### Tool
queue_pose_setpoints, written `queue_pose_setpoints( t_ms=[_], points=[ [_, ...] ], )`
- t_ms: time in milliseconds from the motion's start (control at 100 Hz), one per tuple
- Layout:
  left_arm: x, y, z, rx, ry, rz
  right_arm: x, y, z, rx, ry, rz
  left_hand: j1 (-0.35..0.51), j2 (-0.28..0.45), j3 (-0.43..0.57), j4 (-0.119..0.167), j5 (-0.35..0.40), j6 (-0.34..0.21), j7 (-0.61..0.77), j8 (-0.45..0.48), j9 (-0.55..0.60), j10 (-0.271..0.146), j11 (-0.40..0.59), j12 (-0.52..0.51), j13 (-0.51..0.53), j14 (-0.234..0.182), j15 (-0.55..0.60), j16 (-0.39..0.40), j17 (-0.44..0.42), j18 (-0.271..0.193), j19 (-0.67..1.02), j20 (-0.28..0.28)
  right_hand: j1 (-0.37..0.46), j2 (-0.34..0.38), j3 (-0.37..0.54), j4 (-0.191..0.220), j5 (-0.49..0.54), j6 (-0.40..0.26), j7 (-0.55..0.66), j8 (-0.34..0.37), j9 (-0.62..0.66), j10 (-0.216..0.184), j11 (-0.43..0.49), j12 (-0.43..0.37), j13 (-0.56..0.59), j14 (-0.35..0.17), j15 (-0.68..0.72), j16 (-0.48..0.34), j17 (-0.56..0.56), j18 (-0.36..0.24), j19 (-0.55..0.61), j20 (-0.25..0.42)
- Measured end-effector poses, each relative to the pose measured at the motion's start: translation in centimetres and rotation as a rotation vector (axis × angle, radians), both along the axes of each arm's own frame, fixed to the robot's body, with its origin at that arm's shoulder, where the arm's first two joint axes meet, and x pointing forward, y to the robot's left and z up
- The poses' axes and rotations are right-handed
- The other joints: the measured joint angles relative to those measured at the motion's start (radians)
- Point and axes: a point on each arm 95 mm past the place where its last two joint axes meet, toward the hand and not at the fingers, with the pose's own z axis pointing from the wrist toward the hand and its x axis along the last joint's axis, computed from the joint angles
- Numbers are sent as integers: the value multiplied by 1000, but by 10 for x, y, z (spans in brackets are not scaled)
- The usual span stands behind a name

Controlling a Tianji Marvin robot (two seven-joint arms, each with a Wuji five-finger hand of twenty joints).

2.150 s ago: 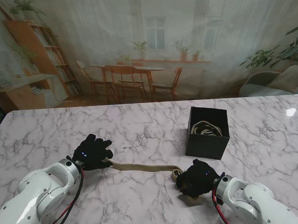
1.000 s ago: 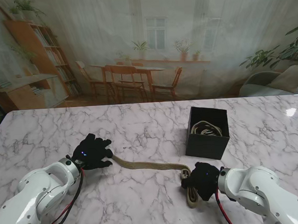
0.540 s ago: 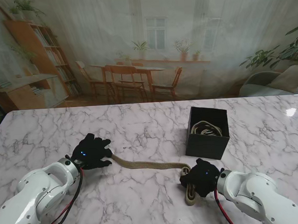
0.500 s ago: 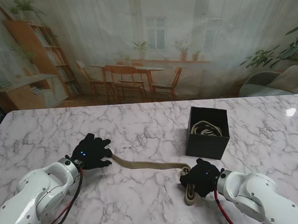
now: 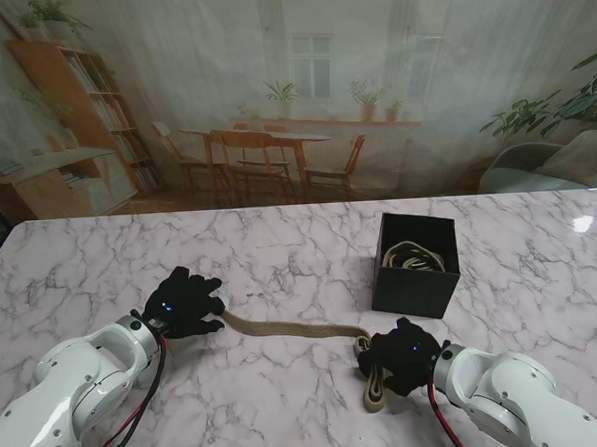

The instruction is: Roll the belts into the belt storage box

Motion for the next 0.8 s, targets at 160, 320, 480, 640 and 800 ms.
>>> queue_pose_setpoints(
  t_ms=[160, 320, 480, 640, 800],
  points=[
    [0, 0, 0, 0, -1, 0, -1, 2, -1, 15, 5, -4, 0, 0, 0, 0, 0, 0, 0, 0, 0, 0, 0, 0, 0, 0, 0, 0, 0, 0, 0, 0, -46, -27, -5, -13, 67, 0, 41, -59, -262, 90, -86, -18, -94, 13, 14, -59, -14, 18, -22, -14],
    [0, 0, 0, 1, 0, 0, -2, 3, -4, 44, 20, -29, 0, 0, 0, 0, 0, 0, 0, 0, 0, 0, 0, 0, 0, 0, 0, 0, 0, 0, 0, 0, -85, -44, -28, -50, 120, 5, 113, -84, -325, 94, -99, -26, -127, 73, -7, -92, -43, 31, -50, -55],
    [0, 0, 0, 1, 0, 0, -2, 2, -5, 65, 26, -41, 0, 1, 0, 0, 0, 0, 0, 0, 0, 0, 0, 0, 0, 0, 0, 0, 0, 0, 0, 0, -87, -44, -32, -53, 121, 9, 120, -85, -240, 6, -104, -27, -140, 74, -7, -92, -52, 32, -54, -76],
    [0, 0, 0, 1, 0, 0, -2, 3, -8, 102, 10, -44, -1, 1, 0, 0, 0, 0, 0, 0, 0, 0, 0, 0, 0, 0, 0, 0, 0, 0, 0, 0, -89, -44, -70, -69, 122, 21, 197, -97, -135, -29, -59, 29, -110, 73, 32, -90, -30, 29, -42, -85],
    [0, 0, 0, 2, 0, 0, -1, 4, -11, 137, 0, -43, -1, 1, 0, 0, 0, 0, 0, 0, 0, 0, 0, 0, 0, 0, 0, 0, 0, 0, 0, 0, -89, -64, -94, -91, 133, 39, 312, -111, 9, -34, 27, 67, -47, 65, 77, -75, 14, 14, -29, -85]
  ],
)
